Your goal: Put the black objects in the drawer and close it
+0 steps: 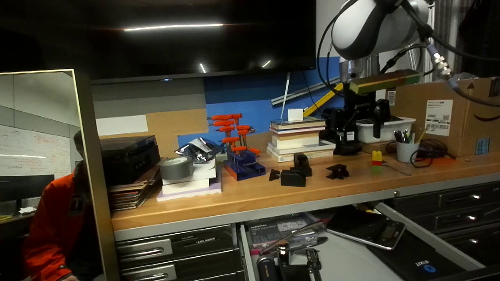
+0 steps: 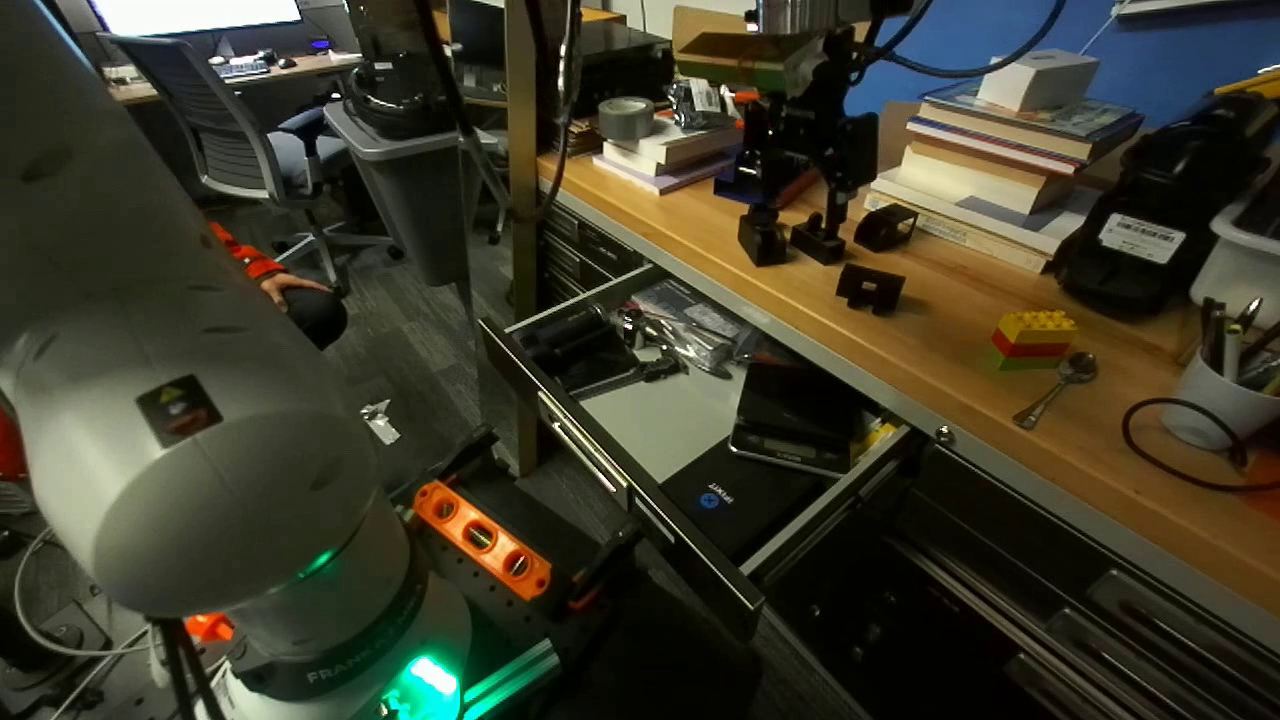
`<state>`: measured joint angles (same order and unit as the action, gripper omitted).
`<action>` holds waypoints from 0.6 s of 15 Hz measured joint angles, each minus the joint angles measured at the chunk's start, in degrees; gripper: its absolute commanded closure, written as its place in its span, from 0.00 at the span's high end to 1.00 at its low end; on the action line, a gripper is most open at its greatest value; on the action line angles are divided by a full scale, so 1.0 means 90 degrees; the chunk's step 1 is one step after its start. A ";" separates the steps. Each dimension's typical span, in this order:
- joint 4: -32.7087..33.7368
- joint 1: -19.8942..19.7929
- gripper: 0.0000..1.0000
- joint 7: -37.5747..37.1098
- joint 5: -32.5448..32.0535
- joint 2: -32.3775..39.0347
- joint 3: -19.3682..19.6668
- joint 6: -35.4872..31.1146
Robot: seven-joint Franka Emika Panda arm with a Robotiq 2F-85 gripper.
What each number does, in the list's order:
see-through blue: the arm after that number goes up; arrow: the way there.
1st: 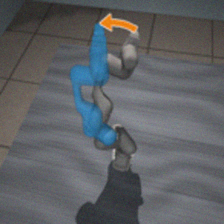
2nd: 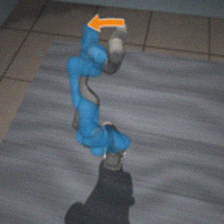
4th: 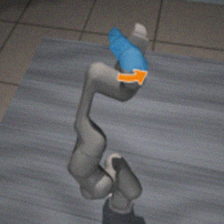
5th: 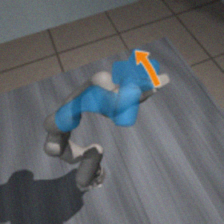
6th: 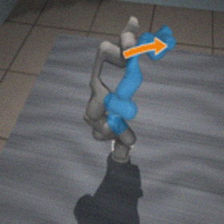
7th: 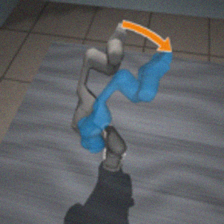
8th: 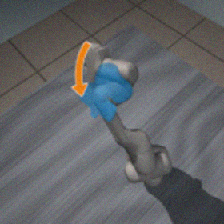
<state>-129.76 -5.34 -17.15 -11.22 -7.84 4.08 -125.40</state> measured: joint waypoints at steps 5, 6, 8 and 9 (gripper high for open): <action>0.0730 0.0156 1.00 -0.2105 0.0163 0.0739 -0.0308 0.0300; 0.0936 0.0265 1.00 -0.2582 0.0246 0.0824 -0.0405 0.0457; 0.1341 0.0495 1.00 -0.3477 0.0450 0.0981 -0.0561 0.0679; 0.1520 0.0598 1.00 -0.3901 0.0538 0.1062 -0.0616 0.0738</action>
<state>-116.08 0.04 -52.26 -6.38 1.72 -1.47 -118.76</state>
